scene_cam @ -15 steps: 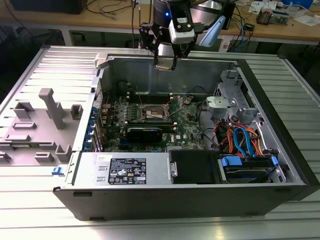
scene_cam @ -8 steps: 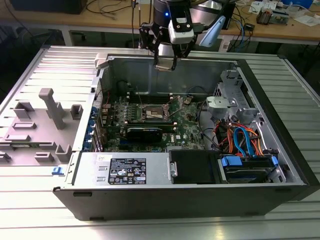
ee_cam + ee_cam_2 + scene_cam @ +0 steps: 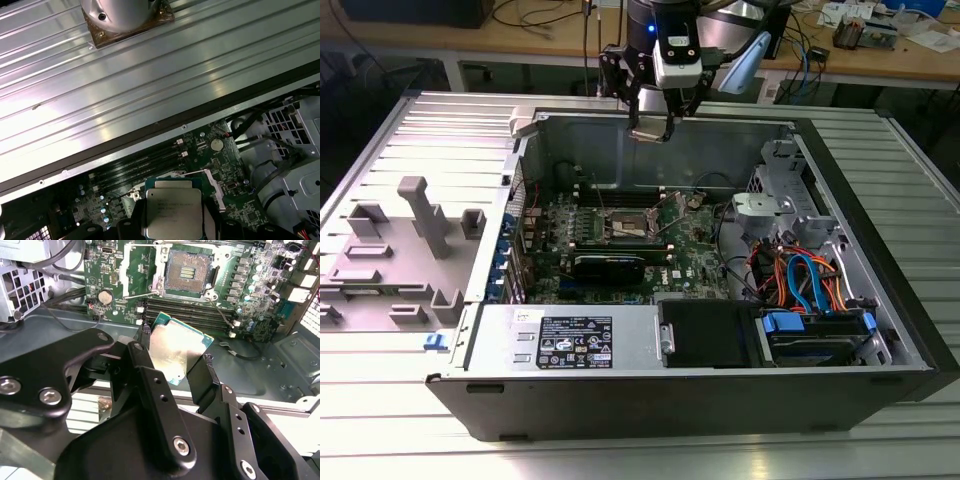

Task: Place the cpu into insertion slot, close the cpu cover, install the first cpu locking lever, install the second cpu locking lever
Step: 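Place the cpu into insertion slot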

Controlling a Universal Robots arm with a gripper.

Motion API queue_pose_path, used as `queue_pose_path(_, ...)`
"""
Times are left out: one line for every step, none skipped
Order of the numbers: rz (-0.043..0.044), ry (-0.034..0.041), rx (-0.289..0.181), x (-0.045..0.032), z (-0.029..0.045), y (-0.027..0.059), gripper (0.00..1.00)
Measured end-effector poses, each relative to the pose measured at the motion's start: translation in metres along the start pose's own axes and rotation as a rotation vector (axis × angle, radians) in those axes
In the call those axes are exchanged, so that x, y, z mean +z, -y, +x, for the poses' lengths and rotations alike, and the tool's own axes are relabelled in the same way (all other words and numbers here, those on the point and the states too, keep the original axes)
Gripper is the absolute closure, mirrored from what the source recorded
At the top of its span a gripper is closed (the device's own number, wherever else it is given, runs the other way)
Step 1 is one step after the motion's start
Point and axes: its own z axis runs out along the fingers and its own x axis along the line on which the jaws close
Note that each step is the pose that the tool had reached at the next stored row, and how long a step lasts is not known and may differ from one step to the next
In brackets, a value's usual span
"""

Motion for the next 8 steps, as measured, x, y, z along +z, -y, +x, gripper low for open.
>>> queue_pose_path(0.0,0.0001,0.001,0.0,0.0,0.0,0.46)
queue_pose_path(0.0,0.0001,0.001,0.0,0.0,0.0,0.46)
queue_pose_path(0.0,0.0002,0.001,0.0,0.0,0.0,0.46)
queue_pose_path(0.0,0.0001,0.001,0.0,0.0,0.0,0.46)
queue_pose_path(0.0,0.0001,0.001,0.0,0.0,0.0,0.46)
queue_pose_path(0.0,0.0001,0.001,0.0,0.0,0.0,0.46)
queue_pose_path(0.0,0.0002,0.001,0.0,0.0,0.0,0.46)
queue_pose_path(0.0,0.0001,0.001,0.0002,0.0,0.0,0.46)
